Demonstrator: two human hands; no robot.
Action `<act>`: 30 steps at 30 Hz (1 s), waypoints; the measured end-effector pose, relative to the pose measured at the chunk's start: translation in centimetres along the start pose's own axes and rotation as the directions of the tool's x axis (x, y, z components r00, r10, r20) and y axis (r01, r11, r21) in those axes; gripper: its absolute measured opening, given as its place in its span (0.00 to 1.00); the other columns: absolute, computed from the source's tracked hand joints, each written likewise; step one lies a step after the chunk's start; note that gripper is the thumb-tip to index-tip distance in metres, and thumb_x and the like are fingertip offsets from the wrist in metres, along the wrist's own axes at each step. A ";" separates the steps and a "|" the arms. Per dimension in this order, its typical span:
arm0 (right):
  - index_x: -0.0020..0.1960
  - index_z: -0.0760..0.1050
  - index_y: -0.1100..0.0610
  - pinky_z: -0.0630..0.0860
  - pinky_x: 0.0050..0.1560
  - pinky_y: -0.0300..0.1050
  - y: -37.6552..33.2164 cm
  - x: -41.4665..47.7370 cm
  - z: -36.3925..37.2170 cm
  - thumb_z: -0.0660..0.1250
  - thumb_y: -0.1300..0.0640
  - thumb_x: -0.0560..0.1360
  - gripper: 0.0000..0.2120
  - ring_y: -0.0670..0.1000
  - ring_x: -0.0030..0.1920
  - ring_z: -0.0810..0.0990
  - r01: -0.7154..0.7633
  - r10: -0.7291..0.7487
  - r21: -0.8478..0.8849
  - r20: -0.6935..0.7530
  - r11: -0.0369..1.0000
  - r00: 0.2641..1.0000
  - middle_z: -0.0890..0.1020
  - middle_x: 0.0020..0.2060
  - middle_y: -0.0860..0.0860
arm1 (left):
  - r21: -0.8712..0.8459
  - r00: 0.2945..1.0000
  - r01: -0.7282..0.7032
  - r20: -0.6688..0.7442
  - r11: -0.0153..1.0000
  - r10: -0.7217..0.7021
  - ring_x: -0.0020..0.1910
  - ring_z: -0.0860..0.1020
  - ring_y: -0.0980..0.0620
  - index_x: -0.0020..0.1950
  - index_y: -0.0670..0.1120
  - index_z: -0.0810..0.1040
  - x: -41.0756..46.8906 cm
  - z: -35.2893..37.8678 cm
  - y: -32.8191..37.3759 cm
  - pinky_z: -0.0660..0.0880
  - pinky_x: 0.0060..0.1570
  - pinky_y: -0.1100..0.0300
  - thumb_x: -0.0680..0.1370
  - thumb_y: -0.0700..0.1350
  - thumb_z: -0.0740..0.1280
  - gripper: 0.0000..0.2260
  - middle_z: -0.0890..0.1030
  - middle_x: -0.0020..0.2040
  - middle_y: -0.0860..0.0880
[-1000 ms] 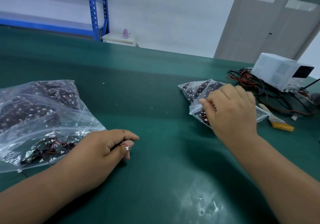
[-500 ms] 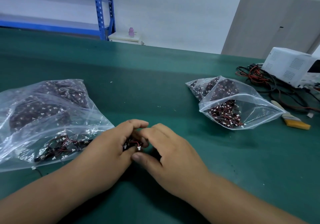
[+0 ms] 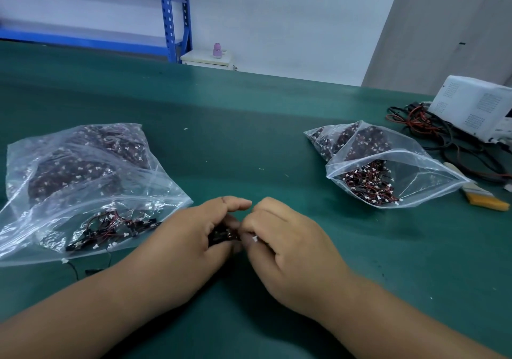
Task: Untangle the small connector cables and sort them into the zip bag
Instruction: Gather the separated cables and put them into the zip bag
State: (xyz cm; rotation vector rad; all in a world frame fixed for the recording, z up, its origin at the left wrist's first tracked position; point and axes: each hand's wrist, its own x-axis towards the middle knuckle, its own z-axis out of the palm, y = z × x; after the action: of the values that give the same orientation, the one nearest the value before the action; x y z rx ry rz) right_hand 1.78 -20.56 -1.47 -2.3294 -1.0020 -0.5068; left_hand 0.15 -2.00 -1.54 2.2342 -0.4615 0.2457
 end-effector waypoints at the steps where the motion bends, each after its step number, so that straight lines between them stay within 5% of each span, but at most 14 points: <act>1: 0.44 0.76 0.57 0.73 0.37 0.54 0.3 -0.1 -0.2 0.64 0.60 0.76 0.04 0.55 0.39 0.73 -0.024 0.024 -0.012 0.005 1.000 1.000 0.75 0.40 0.50 | -0.007 1.000 0.013 0.000 1.000 -0.013 0.51 0.79 0.65 0.62 0.62 0.75 0.0 0.1 -0.1 0.69 0.53 0.75 0.73 0.38 0.73 0.24 0.82 0.49 0.65; 6: 0.44 0.77 0.54 0.74 0.37 0.54 1.1 -0.2 -0.3 0.64 0.61 0.72 0.04 0.54 0.39 0.75 -0.071 0.071 -0.052 0.001 0.996 0.998 0.76 0.38 0.48 | -0.015 0.999 0.049 0.013 0.999 -0.049 0.41 0.81 0.60 0.55 0.68 0.75 0.0 0.2 -0.3 0.72 0.43 0.73 0.77 0.43 0.71 0.19 0.81 0.43 0.64; 9: 0.53 0.78 0.53 0.75 0.39 0.53 1.0 -0.4 0.0 0.67 0.59 0.73 0.09 0.54 0.41 0.76 -0.032 0.032 -0.028 0.014 0.999 0.999 0.78 0.40 0.49 | -0.039 0.999 0.041 0.015 0.998 -0.041 0.38 0.81 0.57 0.56 0.66 0.75 0.0 0.1 -0.3 0.75 0.40 0.69 0.79 0.42 0.68 0.17 0.82 0.42 0.60; 12: 0.60 0.74 0.49 0.75 0.42 0.51 0.6 -0.5 0.4 0.68 0.50 0.74 0.15 0.49 0.43 0.75 -0.034 0.032 0.023 0.052 0.999 0.998 0.77 0.44 0.45 | -0.068 0.999 0.036 0.008 0.997 -0.036 0.44 0.82 0.56 0.57 0.65 0.73 0.1 0.1 -0.3 0.78 0.45 0.58 0.78 0.48 0.66 0.13 0.82 0.45 0.60; 15: 0.61 0.74 0.46 0.76 0.46 0.50 0.4 -0.3 0.7 0.67 0.45 0.75 0.15 0.48 0.47 0.76 -0.056 0.053 0.036 0.085 0.998 0.995 0.77 0.46 0.43 | -0.050 1.000 -0.004 0.022 0.999 0.005 0.53 0.80 0.60 0.60 0.65 0.72 0.2 0.2 -0.2 0.75 0.52 0.63 0.76 0.52 0.64 0.14 0.82 0.51 0.64; 18: 0.57 0.78 0.49 0.76 0.46 0.53 0.4 0.0 0.7 0.63 0.46 0.76 0.13 0.50 0.46 0.77 -0.072 0.070 0.023 0.087 0.997 0.994 0.78 0.44 0.46 | -0.017 0.998 -0.019 0.052 1.000 0.020 0.54 0.79 0.64 0.63 0.67 0.71 0.2 0.2 -0.4 0.74 0.53 0.64 0.77 0.54 0.62 0.16 0.79 0.55 0.67; 23: 0.46 0.80 0.52 0.75 0.41 0.54 0.6 -0.1 0.5 0.60 0.53 0.78 0.11 0.53 0.40 0.77 -0.062 0.062 0.012 0.012 0.998 0.998 0.78 0.38 0.49 | 0.003 0.985 -0.092 0.144 0.996 0.090 0.51 0.80 0.56 0.63 0.61 0.74 0.1 0.2 -0.2 0.75 0.49 0.62 0.80 0.49 0.60 0.13 0.81 0.50 0.59; 30: 0.40 0.77 0.52 0.74 0.39 0.48 2.1 -0.3 0.2 0.67 0.58 0.75 0.05 0.46 0.37 0.75 -0.096 0.108 0.097 -0.127 0.991 0.986 0.77 0.34 0.43 | 0.008 1.000 -0.024 -0.004 1.000 0.024 0.43 0.80 0.59 0.54 0.61 0.77 0.0 0.3 -0.9 0.72 0.42 0.70 0.79 0.46 0.66 0.09 0.82 0.42 0.61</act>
State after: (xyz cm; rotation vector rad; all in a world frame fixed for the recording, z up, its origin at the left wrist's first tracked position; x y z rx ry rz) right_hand 3.17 -21.77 -2.52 -2.2222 -0.8219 -0.5546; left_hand 0.46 -1.69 -2.34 2.2368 -0.4866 0.2652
